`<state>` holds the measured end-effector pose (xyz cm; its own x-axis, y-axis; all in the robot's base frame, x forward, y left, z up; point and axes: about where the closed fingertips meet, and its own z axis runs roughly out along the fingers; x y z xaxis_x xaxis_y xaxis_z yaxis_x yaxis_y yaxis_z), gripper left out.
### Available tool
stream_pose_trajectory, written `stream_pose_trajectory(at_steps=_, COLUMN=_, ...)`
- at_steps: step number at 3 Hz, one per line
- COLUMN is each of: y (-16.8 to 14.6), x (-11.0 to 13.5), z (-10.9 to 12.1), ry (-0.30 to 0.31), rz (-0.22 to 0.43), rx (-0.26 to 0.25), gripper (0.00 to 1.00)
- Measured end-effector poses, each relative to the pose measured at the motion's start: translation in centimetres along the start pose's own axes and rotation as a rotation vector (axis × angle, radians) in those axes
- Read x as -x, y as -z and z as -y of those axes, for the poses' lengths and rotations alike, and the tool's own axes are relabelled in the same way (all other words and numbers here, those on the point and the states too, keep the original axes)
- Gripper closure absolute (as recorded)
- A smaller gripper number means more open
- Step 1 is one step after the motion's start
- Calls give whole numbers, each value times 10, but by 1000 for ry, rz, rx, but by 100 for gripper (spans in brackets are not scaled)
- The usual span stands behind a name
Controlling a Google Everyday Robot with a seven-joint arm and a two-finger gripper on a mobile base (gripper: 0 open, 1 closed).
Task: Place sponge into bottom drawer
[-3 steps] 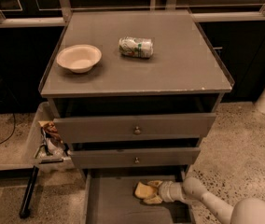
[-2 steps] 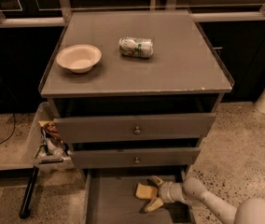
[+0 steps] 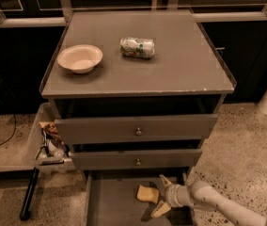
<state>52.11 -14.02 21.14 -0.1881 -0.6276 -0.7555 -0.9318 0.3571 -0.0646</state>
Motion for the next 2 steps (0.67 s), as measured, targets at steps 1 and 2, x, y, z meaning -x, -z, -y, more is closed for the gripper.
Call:
stream_pose_trajectory(at_steps=1, y=48, x=15, z=-12, ry=41, rz=-39, rx=-44, gripper=0)
stream_pose_trajectory(at_steps=2, y=100, x=22, z=-8, ry=71, rz=-53, rx=-99, gripper=0)
